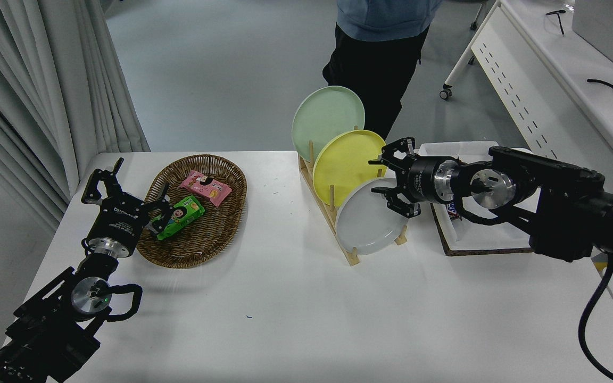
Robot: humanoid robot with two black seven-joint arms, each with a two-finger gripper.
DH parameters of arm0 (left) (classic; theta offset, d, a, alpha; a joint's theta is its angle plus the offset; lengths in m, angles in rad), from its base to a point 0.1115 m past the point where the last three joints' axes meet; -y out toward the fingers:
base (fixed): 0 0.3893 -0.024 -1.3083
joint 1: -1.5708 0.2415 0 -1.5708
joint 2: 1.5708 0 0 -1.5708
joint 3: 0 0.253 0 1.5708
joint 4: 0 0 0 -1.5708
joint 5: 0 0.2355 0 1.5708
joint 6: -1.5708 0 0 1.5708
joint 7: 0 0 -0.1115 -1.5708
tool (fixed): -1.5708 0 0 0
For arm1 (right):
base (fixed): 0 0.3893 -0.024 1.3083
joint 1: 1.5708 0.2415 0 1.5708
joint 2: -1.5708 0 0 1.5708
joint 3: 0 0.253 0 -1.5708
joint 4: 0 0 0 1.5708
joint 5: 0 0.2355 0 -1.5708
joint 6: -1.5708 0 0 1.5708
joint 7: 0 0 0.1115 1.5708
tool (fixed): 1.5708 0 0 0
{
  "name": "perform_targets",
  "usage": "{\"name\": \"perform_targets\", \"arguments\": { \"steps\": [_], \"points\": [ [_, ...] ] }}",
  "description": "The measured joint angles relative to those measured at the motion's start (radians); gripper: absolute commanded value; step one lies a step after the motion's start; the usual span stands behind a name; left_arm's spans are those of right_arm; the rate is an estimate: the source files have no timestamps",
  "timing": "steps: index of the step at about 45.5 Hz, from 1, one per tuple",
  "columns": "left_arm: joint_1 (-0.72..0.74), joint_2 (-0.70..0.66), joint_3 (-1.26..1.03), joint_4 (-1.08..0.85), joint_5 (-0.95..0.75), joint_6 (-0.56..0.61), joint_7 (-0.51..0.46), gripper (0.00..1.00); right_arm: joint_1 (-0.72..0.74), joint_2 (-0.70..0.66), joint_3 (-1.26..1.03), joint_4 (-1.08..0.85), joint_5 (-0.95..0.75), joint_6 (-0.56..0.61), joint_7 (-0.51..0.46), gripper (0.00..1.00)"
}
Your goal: Place the plate on the table
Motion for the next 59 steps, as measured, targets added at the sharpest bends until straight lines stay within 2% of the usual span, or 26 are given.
{"name": "perform_targets", "arguments": {
  "steps": [17,25,37,59],
  "points": [
    [0.000,0.000,0.000,0.000,0.000,0.000,0.000,1.00,0.001,-0.008,0.005,0.000,0.001,-0.005,-0.004,0.38],
    [0.000,0.000,0.000,0.000,0.000,0.000,0.000,1.00,0.002,-0.010,0.005,-0.001,0.001,-0.006,-0.008,0.32],
    [0.000,0.000,0.000,0.000,0.000,0.000,0.000,1.00,0.003,-0.010,0.006,-0.001,0.000,-0.005,-0.020,0.31],
    [0.000,0.000,0.000,-0.001,0.000,0.000,0.000,1.00,0.006,-0.011,0.007,-0.002,-0.001,-0.007,-0.025,0.23]
  ]
}}
